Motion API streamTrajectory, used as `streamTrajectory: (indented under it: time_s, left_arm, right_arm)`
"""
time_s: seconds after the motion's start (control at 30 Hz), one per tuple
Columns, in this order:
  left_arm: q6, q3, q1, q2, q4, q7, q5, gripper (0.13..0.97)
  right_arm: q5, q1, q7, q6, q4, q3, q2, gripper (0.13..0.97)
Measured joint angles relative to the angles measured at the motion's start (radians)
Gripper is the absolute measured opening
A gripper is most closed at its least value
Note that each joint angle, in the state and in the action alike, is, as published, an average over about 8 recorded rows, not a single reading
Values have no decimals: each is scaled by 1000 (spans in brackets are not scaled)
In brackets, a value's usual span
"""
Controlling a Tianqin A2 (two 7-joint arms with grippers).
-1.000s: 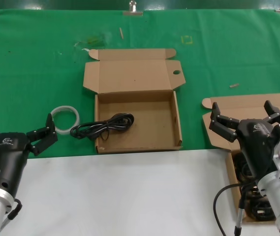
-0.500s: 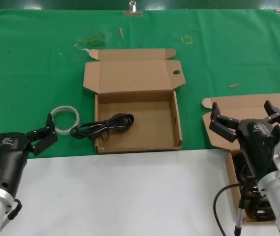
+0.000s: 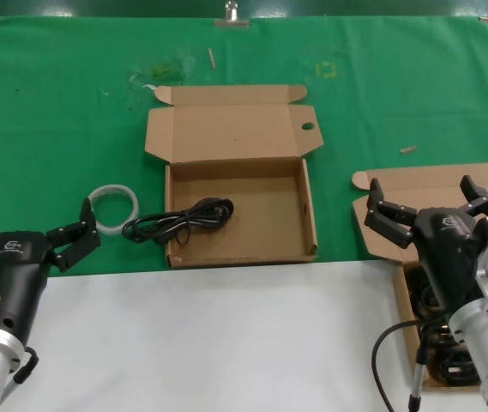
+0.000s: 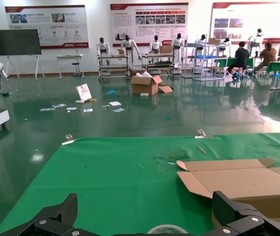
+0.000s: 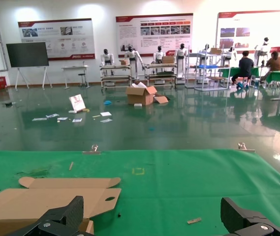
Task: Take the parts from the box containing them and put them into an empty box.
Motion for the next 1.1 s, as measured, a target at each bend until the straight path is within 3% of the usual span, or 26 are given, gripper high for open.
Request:
streamTrajectory:
  time_s: [1.1]
  left_arm:
    - [0, 0, 0, 0, 0, 0, 0, 965]
  right_arm:
    - [0, 0, 0, 0, 0, 0, 0, 966]
